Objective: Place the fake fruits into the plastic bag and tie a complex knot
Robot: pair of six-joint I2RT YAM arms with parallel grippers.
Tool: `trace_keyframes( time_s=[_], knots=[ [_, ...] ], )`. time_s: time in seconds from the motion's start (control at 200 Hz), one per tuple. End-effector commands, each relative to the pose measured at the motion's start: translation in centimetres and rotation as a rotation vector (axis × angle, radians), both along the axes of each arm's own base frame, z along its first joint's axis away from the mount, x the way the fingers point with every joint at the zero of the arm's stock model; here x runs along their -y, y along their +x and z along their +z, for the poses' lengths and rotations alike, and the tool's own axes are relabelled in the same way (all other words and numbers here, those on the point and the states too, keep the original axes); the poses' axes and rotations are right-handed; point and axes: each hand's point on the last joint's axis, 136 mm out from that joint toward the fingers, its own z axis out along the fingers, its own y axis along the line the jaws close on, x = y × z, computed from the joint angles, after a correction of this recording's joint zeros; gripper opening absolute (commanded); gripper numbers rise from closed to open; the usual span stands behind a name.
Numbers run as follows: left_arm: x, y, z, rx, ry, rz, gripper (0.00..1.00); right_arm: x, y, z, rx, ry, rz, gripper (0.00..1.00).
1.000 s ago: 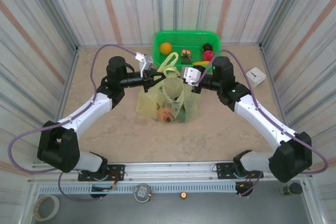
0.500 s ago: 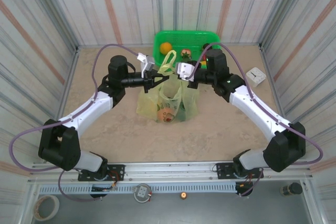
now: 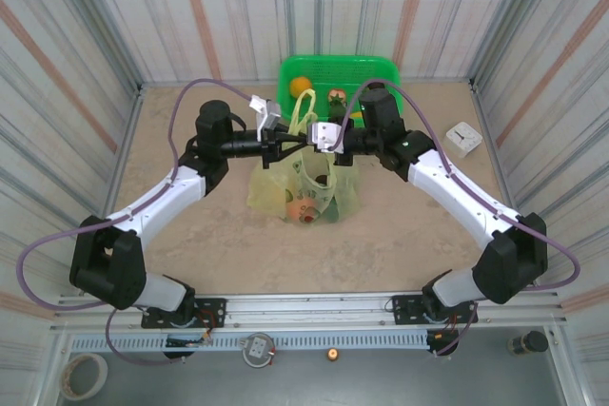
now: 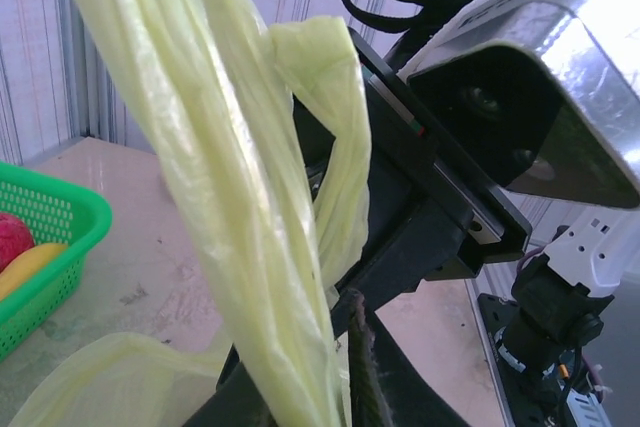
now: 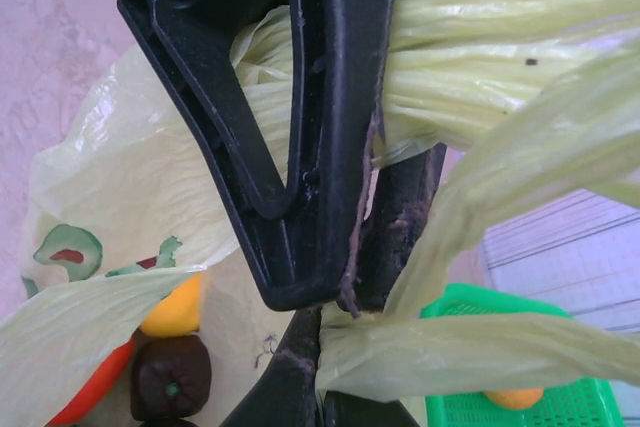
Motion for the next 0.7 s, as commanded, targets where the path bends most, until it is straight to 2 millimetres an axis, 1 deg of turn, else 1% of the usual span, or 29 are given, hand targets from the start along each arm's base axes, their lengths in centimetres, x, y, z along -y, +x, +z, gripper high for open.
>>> trace_keyframes(
  time_s=[0.0, 0.18, 0.286, 0.406, 0.486, 0.696],
  knots=[
    [0.35, -0.33, 0.22, 0.002, -0.007, -0.037, 0.21, -0.07, -0.13, 0.66, 0.039, -0.026, 0.014, 0.00],
    [0.34, -0.31, 0.12, -0.004, -0.002, -0.039, 0.28, 0.59, -0.18, 0.93, 0.079, -0.054, 0.004, 0.00],
    [0.32, -0.35, 0.19, -0.006, -0.003, -0.039, 0.34, 0.70, -0.21, 0.58, 0.086, -0.075, 0.008, 0.00],
    [0.36, -0.38, 0.19, -0.016, -0.006, -0.044, 0.37, 0.70, -0.39, 0.39, 0.110, -0.100, 0.017, 0.00],
    [0.45, -0.32, 0.07, -0.032, -0.003, -0.050, 0.39, 0.49, -0.72, 0.69, 0.129, -0.095, 0.032, 0.00],
    [0.65, -0.37, 0.07, -0.068, -0.006, -0.073, 0.43, 0.56, -0.37, 1.12, 0.174, -0.109, 0.024, 0.00]
  ],
)
